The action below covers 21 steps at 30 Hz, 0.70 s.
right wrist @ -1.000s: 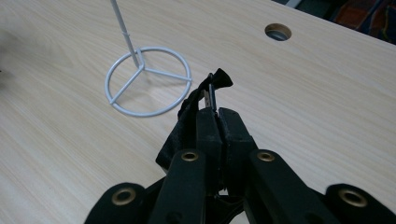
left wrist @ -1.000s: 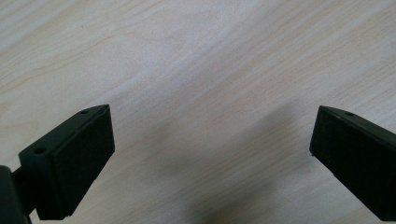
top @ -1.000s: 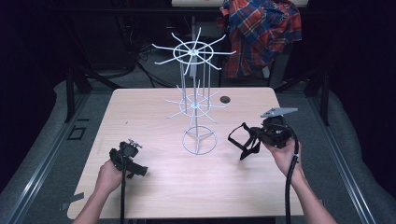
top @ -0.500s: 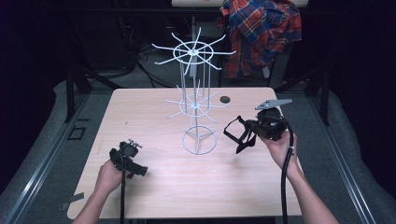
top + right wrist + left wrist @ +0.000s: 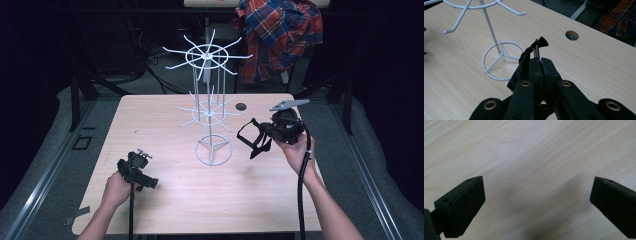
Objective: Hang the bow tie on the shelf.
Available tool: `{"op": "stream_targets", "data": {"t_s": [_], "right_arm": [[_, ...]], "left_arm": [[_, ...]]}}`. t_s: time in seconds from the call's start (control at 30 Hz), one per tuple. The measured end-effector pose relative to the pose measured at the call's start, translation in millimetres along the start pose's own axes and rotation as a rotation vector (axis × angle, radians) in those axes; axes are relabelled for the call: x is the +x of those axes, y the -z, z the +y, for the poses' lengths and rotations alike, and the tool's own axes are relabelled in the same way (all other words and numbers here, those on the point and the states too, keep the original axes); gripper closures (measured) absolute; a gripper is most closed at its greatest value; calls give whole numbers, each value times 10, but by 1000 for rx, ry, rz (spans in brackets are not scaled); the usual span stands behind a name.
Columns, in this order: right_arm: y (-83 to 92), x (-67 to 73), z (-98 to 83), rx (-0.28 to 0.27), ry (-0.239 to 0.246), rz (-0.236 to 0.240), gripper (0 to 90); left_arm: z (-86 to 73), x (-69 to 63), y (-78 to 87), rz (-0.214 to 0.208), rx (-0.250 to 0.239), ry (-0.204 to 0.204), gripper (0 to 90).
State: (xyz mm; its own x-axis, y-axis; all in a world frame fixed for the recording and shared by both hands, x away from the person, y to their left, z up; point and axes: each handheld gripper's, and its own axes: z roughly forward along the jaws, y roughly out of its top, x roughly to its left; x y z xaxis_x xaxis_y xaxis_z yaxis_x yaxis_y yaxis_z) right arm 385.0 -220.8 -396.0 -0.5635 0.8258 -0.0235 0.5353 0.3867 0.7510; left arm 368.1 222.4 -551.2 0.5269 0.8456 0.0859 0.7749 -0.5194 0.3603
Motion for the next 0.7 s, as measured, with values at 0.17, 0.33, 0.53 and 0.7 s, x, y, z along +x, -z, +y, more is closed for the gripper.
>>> {"op": "stream_targets", "data": {"t_s": [0.17, 0.33, 0.53, 0.7], "right_arm": [[-12, 7, 20, -2, 3, -3, 878], [-33, 9, 46, -6, 1, -3, 878], [-40, 23, 100, -7, 8, -4, 878], [-53, 39, 143, -8, 16, -7, 878]], "left_arm": [[0, -1, -1, -1, 0, 0, 0], [0, 0, 0, -1, 1, 0, 0], [0, 0, -2, -1, 1, -1, 0], [-1, 1, 0, 0, 1, 0, 0]]}}
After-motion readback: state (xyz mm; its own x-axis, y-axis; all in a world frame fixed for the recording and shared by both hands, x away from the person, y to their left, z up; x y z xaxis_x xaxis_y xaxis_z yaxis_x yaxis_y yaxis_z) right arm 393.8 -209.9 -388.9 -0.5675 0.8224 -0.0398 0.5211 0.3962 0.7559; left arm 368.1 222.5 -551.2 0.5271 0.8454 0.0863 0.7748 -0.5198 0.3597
